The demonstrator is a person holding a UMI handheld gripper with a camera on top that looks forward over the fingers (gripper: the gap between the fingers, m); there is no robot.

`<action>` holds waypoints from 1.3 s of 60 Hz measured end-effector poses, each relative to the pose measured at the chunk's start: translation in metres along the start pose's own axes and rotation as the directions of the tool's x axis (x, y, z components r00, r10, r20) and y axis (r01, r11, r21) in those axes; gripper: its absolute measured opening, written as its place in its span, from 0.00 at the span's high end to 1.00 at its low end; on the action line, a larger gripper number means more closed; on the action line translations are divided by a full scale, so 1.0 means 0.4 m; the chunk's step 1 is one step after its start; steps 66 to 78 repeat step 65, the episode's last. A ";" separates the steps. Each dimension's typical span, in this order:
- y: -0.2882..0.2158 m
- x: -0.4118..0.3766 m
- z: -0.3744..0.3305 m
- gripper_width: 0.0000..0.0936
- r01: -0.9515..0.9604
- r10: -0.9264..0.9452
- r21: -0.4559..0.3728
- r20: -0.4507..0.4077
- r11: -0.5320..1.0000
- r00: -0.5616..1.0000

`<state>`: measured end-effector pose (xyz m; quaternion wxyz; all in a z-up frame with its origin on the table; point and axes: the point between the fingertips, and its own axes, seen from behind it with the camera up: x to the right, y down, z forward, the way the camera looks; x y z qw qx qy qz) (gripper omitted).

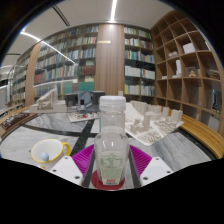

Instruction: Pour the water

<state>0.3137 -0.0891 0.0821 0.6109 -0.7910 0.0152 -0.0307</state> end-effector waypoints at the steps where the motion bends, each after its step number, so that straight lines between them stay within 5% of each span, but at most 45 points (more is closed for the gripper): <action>1: 0.004 0.003 -0.003 0.31 -0.002 0.002 -0.016 -0.007 1.000 1.000; 4: 0.001 0.011 -0.021 0.06 -0.010 0.009 -0.037 -0.029 0.999 1.000; 47: -0.096 -0.162 -0.909 0.08 -0.012 -0.010 -0.138 -0.159 0.990 0.987; 78: -0.114 -0.178 -1.022 0.08 0.004 -0.022 -0.113 -0.164 0.994 0.986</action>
